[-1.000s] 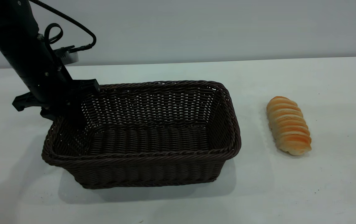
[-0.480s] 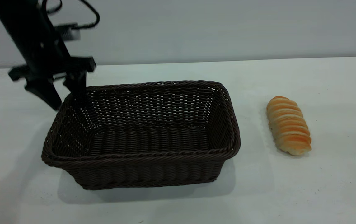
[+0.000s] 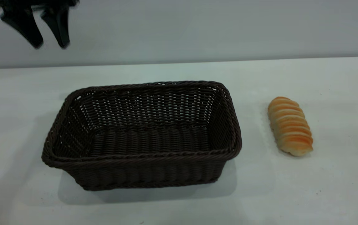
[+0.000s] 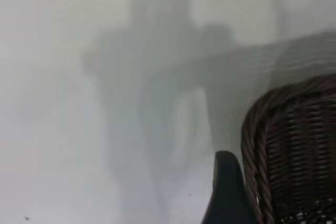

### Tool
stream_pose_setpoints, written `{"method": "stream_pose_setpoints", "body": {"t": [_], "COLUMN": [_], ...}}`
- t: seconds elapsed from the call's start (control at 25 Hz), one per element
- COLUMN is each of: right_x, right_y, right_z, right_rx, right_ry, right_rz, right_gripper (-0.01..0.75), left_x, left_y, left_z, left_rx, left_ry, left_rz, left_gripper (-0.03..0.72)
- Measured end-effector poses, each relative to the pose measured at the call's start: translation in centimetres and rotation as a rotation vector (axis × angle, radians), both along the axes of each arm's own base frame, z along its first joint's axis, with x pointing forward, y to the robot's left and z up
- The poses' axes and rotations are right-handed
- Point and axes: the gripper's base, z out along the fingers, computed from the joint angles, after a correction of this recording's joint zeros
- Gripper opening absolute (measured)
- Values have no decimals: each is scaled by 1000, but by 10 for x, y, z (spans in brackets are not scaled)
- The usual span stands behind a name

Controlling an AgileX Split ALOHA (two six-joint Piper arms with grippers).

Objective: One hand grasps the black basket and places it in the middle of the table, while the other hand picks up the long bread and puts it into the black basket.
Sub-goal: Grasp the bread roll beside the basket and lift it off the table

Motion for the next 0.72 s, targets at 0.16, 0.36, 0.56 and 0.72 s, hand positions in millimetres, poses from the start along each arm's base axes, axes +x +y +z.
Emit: {"method": "stream_pose_setpoints", "body": {"t": [0.16, 0.36, 0.56, 0.72], "right_x": [41, 98, 147, 180], "right_y": [1, 0, 16, 33], "right_z": [6, -6, -29, -55], "right_rx": [8, 9, -9, -19], "right_ry": [36, 118, 157, 182], "right_rz": [14, 15, 68, 98], "right_gripper": [450, 450, 450, 450], "left_x": [-14, -30, -46, -66], "left_y": [3, 6, 8, 12], "left_z": [36, 69, 94, 97], "left_rx": [13, 10, 6, 19], "left_ry": [-34, -79, -127, -112], "left_rz": [-4, -5, -4, -5], "left_gripper": [567, 567, 567, 567]}}
